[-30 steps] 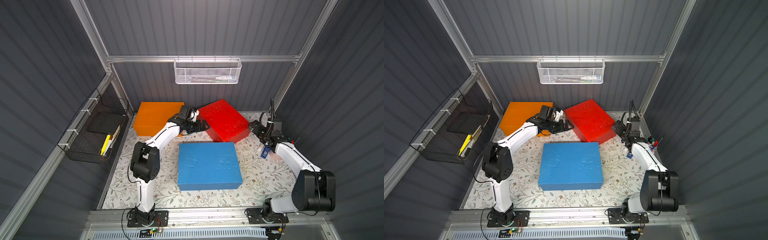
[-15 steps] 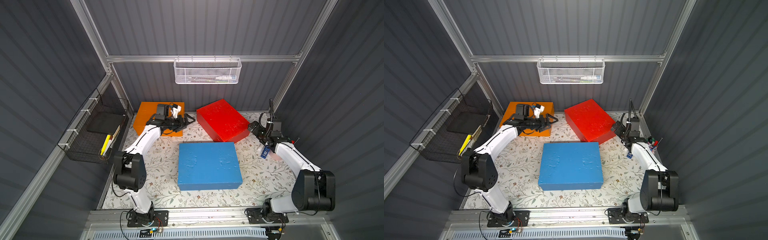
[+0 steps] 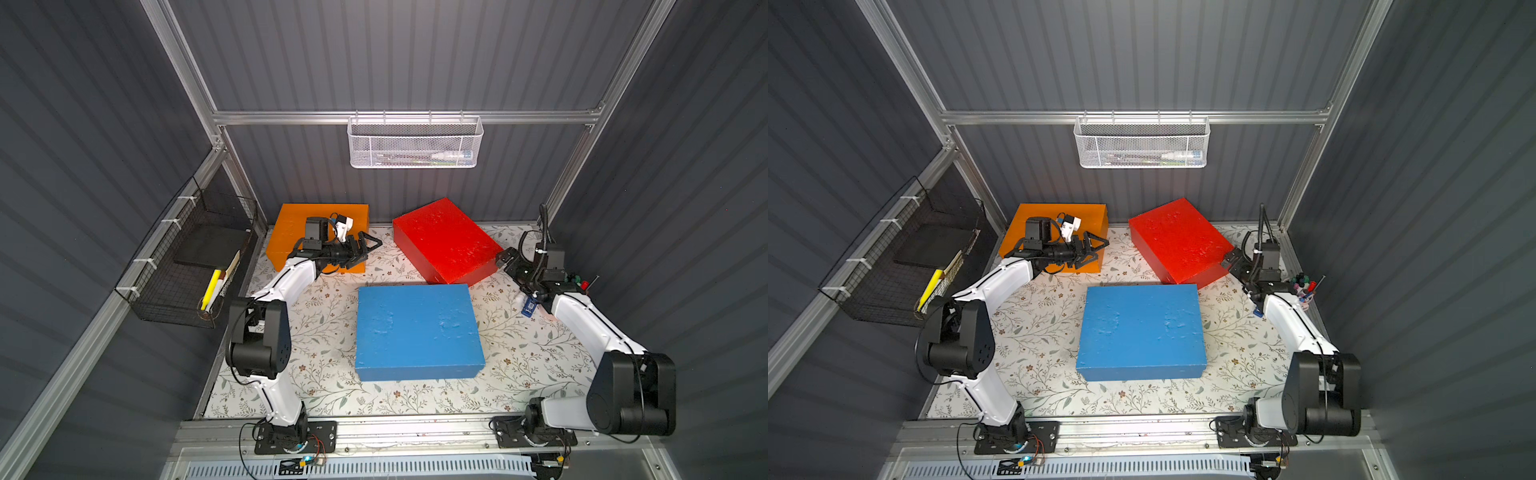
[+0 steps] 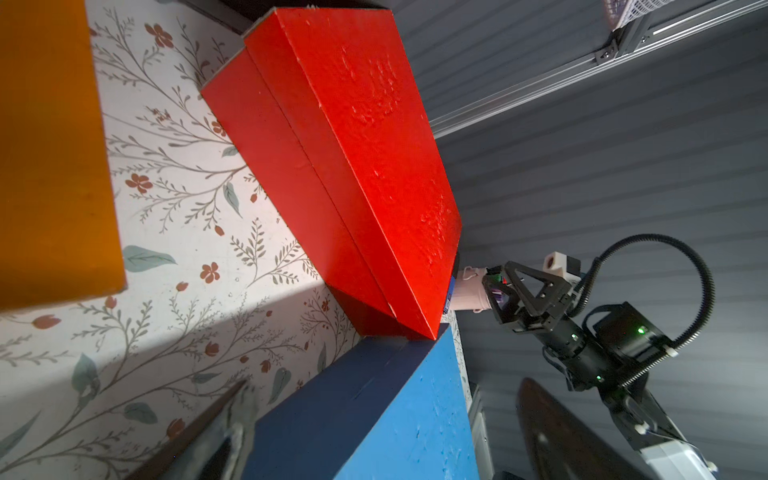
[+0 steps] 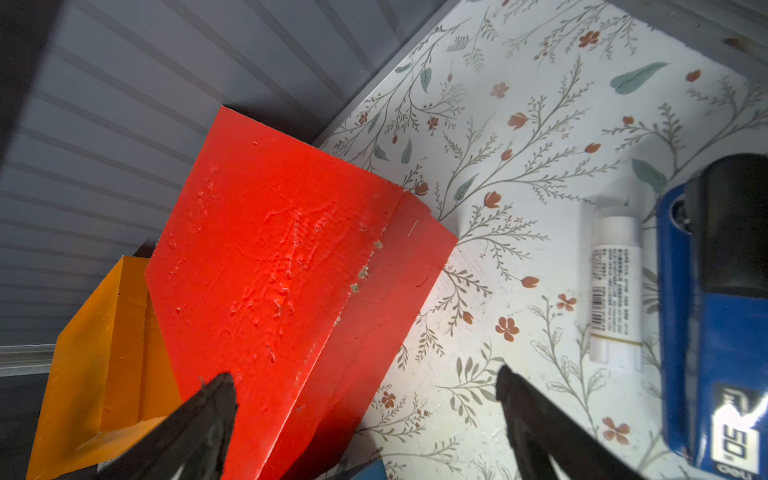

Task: Stack the shoeboxes
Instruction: Adjust the shoebox at the center of the board.

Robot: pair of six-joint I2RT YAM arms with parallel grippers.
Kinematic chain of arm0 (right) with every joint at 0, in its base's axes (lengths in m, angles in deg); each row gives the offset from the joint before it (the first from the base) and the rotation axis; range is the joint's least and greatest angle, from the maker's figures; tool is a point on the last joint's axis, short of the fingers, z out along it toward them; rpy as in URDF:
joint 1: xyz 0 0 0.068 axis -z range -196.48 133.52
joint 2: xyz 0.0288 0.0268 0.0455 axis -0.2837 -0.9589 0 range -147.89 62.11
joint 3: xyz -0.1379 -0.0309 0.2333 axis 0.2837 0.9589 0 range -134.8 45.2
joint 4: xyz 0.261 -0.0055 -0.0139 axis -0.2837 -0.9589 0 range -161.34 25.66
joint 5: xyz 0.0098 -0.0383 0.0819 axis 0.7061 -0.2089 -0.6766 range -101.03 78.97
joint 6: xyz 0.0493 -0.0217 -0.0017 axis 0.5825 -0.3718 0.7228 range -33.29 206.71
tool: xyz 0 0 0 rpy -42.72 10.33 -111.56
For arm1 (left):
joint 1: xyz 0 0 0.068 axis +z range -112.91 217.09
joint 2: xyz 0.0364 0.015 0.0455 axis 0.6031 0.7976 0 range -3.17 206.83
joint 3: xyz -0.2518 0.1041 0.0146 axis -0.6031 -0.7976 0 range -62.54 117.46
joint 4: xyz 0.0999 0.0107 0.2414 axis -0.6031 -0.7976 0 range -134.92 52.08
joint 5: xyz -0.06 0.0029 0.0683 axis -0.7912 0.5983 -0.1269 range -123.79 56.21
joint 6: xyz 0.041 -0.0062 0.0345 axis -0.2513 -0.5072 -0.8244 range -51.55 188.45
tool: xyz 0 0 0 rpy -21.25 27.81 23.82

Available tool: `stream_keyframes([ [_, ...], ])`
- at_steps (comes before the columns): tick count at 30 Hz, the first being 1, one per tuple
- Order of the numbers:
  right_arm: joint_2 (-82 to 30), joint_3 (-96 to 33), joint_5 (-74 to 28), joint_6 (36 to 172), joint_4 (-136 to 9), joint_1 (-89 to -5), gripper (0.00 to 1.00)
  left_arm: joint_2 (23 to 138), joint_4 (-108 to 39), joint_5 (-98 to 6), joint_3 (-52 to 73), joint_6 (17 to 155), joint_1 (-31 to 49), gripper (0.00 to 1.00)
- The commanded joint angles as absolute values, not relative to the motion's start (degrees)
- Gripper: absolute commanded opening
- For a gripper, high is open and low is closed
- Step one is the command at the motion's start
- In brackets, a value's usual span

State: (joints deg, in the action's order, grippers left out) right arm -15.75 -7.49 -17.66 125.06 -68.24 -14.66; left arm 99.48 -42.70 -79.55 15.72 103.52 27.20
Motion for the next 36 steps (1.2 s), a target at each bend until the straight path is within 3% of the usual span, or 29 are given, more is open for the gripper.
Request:
stream_keyframes([
  [1, -14.1, -6.9, -16.3, 124.8, -67.6, -15.0, 0.99, 100.4, -41.9, -74.7, 17.1, 97.5, 26.5, 0.99],
  [7, -12.8, -6.0, -15.7, 125.1, -69.6, -14.9, 0.99, 106.6, -50.7, -68.8, 27.0, 88.7, 24.5, 0.99],
  [15, -11.4, -4.2, -16.2, 126.6, -69.9, -16.3, 0.99, 114.4, -50.0, -69.2, 36.6, 86.2, 23.7, 0.99],
  [26, -16.7, -6.7, -19.5, 129.3, -66.2, -16.4, 0.99, 136.7, -58.9, -69.2, 67.9, 83.4, 21.7, 0.99],
  [36, -24.4, -10.0, -21.8, 131.6, -61.9, -16.8, 0.99, 150.7, -44.3, -65.5, 78.2, 82.2, 20.6, 0.99],
])
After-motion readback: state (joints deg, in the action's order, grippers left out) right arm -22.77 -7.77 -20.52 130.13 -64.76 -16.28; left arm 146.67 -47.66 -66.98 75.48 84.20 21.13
